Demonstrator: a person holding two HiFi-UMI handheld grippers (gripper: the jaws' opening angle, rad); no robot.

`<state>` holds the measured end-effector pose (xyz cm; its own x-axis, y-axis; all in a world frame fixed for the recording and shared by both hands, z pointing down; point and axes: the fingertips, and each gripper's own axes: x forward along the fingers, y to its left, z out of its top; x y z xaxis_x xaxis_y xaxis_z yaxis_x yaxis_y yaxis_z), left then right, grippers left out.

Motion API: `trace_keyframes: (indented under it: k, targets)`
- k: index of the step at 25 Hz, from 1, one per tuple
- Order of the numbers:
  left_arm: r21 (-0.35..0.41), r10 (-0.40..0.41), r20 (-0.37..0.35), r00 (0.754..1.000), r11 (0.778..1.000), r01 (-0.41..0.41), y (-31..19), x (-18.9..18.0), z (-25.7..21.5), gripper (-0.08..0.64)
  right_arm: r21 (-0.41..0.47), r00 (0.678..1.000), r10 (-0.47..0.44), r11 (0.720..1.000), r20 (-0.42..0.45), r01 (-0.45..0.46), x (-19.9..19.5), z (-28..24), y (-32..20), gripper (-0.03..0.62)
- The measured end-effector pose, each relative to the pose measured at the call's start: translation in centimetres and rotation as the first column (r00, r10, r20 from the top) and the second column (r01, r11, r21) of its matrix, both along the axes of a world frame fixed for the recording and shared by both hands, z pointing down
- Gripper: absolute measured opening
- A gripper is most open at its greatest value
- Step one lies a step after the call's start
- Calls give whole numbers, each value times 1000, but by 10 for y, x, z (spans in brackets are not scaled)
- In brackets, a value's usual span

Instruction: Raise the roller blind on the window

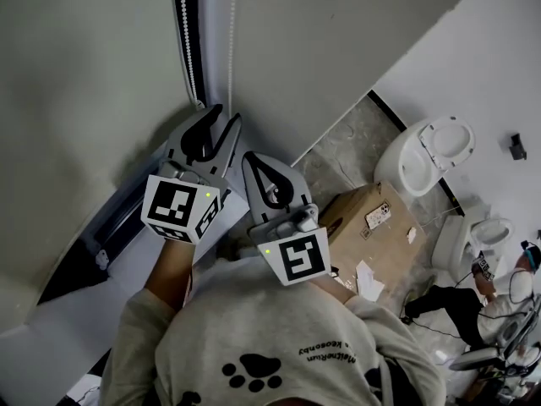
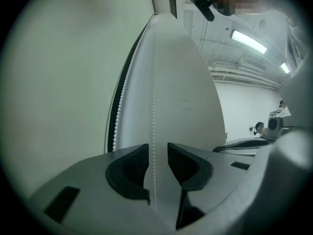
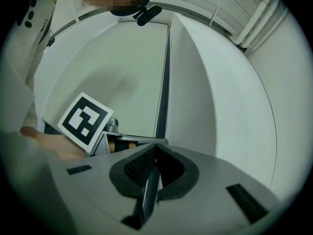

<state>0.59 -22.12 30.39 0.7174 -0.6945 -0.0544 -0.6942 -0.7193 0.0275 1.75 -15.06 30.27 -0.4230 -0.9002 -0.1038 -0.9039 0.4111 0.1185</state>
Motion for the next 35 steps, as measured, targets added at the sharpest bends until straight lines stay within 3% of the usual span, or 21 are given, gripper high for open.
trace_keyframes:
  k: [11,17,24,31,33,35]
  targets:
    - [-15,27,30,999,1000,-26,-19,4,1,117,5,1000,-4,1000,4,4,4,1,0,9]
    - [-13,47,54,997,999,-46,-22,9,0,12,-8,1000,-9,1000,3,9,7,3,-4,9]
    - [-19,88,96,991,996,-87,0,6,14,8,-2,1000,-17,1000,-9,17,3,2,-3,9]
    - [-4,106,53,993,994,-106,28,-2,19,8,-41,993,-119,992,-6,119,-12,-3,-13,15]
    - [-3,104,47,993,995,-104,33,-6,21,8,-37,990,-139,990,3,139,-17,-5,-14,67]
    - [-5,103,44,994,995,-103,37,-9,20,8,-36,986,-164,986,8,164,-22,-13,-17,74]
